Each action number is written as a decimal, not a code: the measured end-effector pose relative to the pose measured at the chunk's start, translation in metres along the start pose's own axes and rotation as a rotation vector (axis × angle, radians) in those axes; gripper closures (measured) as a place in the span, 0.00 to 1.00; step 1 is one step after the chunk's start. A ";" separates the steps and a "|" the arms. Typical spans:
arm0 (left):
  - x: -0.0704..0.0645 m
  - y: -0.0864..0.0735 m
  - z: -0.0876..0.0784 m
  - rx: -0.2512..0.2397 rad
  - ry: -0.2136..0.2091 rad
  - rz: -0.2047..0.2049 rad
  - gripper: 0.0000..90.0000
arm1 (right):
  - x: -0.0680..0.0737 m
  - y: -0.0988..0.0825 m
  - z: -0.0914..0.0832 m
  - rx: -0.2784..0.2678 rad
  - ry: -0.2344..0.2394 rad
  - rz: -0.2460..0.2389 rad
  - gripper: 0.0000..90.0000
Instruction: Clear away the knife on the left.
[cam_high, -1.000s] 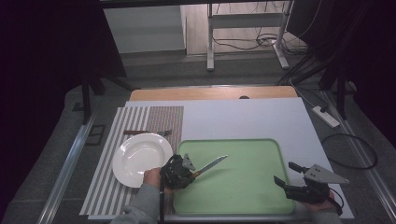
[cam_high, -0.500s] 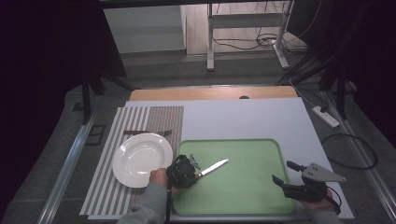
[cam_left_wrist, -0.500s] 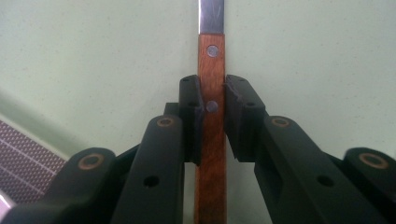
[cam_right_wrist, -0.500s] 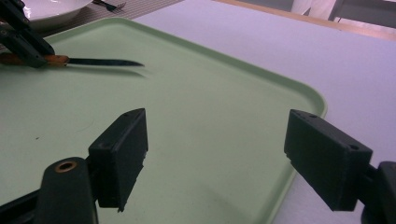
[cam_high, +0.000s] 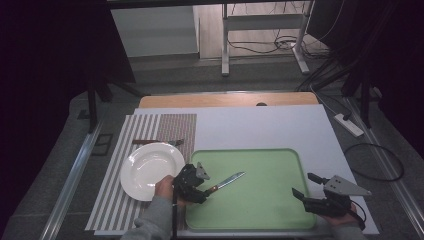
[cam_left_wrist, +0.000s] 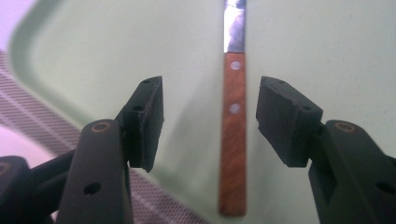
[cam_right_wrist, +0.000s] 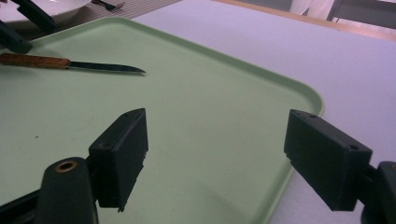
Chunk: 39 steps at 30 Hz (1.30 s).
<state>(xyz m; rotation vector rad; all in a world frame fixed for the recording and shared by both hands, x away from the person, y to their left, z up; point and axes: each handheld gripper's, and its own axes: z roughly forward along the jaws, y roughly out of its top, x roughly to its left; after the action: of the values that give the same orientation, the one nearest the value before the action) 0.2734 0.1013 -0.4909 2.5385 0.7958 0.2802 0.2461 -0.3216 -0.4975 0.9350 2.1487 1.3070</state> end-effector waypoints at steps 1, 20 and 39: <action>0.003 -0.002 -0.001 -0.005 -0.003 -0.001 0.51 | 0.000 0.000 0.000 0.001 0.000 -0.001 0.24; 0.009 -0.014 0.003 0.072 -0.073 0.094 0.98 | 0.002 -0.001 -0.002 0.018 -0.035 -0.001 0.24; -0.035 -0.025 -0.001 0.098 -0.106 0.217 0.98 | 0.003 -0.002 -0.003 0.036 -0.068 0.001 0.24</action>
<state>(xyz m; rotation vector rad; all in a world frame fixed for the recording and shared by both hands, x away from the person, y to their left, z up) 0.2327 0.0992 -0.5044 2.7097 0.5066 0.1779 0.2414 -0.3219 -0.4983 0.9814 2.1262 1.2230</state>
